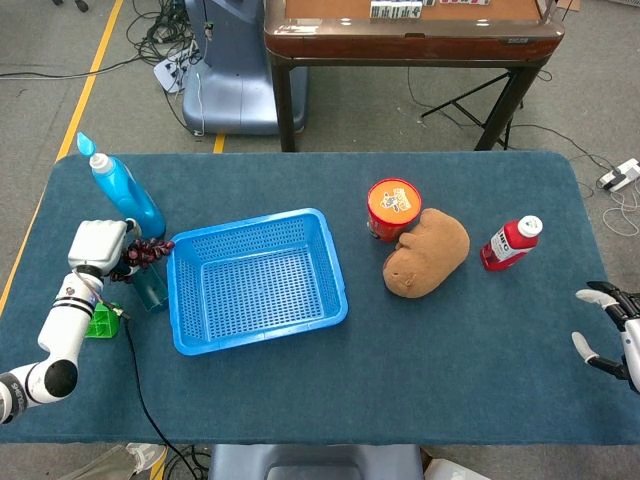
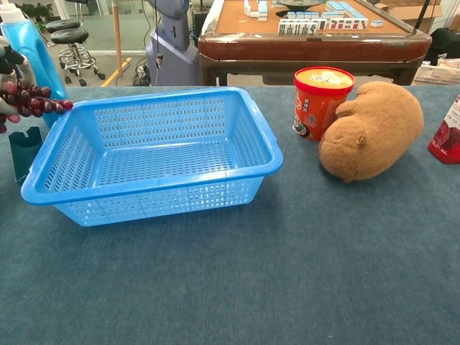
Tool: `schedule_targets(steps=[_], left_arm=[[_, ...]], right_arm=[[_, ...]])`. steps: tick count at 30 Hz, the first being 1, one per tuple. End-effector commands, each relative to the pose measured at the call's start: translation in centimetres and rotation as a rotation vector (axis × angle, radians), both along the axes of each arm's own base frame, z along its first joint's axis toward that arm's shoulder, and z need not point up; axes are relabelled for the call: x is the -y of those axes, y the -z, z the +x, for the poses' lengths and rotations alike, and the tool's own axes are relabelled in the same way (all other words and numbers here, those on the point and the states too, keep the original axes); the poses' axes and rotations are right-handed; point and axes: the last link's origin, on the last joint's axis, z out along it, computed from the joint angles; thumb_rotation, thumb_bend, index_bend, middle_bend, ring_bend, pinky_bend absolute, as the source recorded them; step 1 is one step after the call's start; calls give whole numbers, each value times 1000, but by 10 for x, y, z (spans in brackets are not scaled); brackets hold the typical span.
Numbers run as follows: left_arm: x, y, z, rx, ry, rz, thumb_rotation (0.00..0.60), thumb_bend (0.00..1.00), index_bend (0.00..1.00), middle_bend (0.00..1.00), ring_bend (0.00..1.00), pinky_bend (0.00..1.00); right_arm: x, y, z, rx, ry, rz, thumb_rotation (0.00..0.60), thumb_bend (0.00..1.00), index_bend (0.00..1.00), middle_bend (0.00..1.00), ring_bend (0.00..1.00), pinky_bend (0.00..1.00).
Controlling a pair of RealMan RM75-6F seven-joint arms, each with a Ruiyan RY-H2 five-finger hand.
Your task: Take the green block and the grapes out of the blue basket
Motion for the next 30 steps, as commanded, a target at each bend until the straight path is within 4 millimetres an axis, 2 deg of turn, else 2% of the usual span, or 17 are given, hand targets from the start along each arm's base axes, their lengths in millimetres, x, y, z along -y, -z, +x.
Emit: schedule_targets(steps=[1, 2, 3, 6, 15, 24, 30], left_arm=[[5, -2, -1, -21, -33, -9, 600, 240, 141, 256, 232, 543], [6, -2, 0, -23, -39, -3, 600, 241, 74, 180, 148, 470], [9, -3, 1, -25, -45, 1, 600, 241, 43, 145, 106, 427], [18, -6, 5, 11, -65, 13, 600, 241, 0, 69, 32, 330], [59, -19, 3, 149, -31, 151, 600, 241, 2, 61, 59, 323], [113, -23, -14, 121, 38, 230, 600, 240, 42, 61, 65, 323], [152, -18, -24, 141, 40, 255, 600, 241, 51, 61, 65, 323]], right_arm=[[-1, 0, 0, -1, 0, 0, 600, 276, 287, 215, 246, 298], [-1, 0, 0, -1, 0, 0, 600, 275, 287, 215, 247, 298], [-1, -1, 0, -2, 0, -1, 600, 275, 287, 215, 248, 298], [-2, 0, -1, 0, 8, 0, 600, 275, 287, 215, 258, 301], [-2, 0, -7, 0, 25, 10, 600, 275, 287, 215, 261, 305], [1, 5, -8, 21, 21, 63, 600, 275, 287, 214, 261, 305], [1, 13, -6, 53, 1, 133, 600, 275, 286, 215, 259, 305]])
